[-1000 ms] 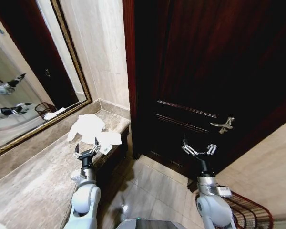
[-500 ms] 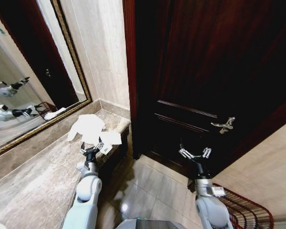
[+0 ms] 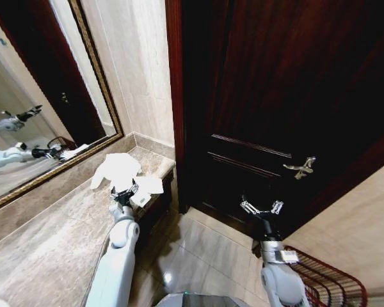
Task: Discard the used towel into the hamper.
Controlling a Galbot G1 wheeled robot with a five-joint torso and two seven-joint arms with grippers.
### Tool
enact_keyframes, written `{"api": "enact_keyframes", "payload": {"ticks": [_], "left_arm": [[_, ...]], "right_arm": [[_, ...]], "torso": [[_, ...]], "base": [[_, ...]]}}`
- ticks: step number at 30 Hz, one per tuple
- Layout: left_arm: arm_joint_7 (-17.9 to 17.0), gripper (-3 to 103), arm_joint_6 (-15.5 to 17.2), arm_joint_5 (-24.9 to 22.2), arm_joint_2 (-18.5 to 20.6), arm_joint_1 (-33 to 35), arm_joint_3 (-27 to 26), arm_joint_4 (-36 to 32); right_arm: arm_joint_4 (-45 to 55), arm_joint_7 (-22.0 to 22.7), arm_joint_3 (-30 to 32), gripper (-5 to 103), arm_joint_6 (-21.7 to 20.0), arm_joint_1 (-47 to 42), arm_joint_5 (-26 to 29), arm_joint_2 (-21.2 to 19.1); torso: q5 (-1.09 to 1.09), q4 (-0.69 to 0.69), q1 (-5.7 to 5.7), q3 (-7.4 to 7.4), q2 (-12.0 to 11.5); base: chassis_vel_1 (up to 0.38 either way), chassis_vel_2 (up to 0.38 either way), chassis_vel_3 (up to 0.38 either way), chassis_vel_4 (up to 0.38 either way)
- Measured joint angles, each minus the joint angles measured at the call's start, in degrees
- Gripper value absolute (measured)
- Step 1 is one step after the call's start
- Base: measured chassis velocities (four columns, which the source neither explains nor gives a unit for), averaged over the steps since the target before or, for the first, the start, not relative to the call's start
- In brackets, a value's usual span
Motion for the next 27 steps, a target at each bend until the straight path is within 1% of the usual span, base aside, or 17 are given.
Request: {"api": "enact_keyframes", "payload": {"ticks": [3,4,8,14,17,22,25,27], "left_arm": [[-1.5,100,1.1,0.0,-0.2,-3.5,0.1,2.7],[-1.5,100,1.1,0.0,-0.2,-3.5,0.1,2.7],[-2.5,100,2.1,-0.5,0.3,-7.0,0.2,6.0],[-3.6,100,2.9,-1.8,0.7,-9.7,0.1,8.2],[-4.7,100,3.2,-4.6,1.7,-12.0,-0.3,9.9],[-5.0,100,3.4,-5.4,2.7,-13.5,-0.6,11.5],[-5.9,100,4.6,-8.6,4.0,-15.1,-0.7,12.7],[-6.0,100,4.9,-9.0,4.2,-15.4,-0.8,13.0]], "right_arm": [[0.0,0.2,0.6,100,0.0,-0.5,0.2,-0.1],[0.0,0.2,0.6,100,0.0,-0.5,0.2,-0.1],[-0.2,0.3,0.9,100,0.4,-0.7,0.3,0.2],[-0.5,0.3,0.9,100,0.8,-0.7,0.3,0.5],[-0.7,0.3,1.0,100,0.8,-0.7,0.3,0.6],[-0.9,0.2,1.1,100,0.8,-0.8,0.3,0.6],[-1.3,0.1,1.2,100,1.2,-0.6,0.3,0.8],[-1.3,0.1,1.2,100,1.3,-0.6,0.3,0.9]], "torso": [[0.00,0.00,0.00,0.00,0.0],[0.00,0.00,0.00,0.00,0.0],[0.00,0.00,0.00,0.00,0.0],[0.00,0.00,0.00,0.00,0.0],[0.00,0.00,0.00,0.00,0.0],[0.00,0.00,0.00,0.00,0.0],[0.00,0.00,0.00,0.00,0.0],[0.00,0.00,0.00,0.00,0.0]], "base": [[0.000,0.000,0.000,0.000],[0.000,0.000,0.000,0.000],[0.000,0.000,0.000,0.000],[0.000,0.000,0.000,0.000],[0.000,0.000,0.000,0.000],[0.000,0.000,0.000,0.000],[0.000,0.000,0.000,0.000],[0.000,0.000,0.000,0.000]]}}
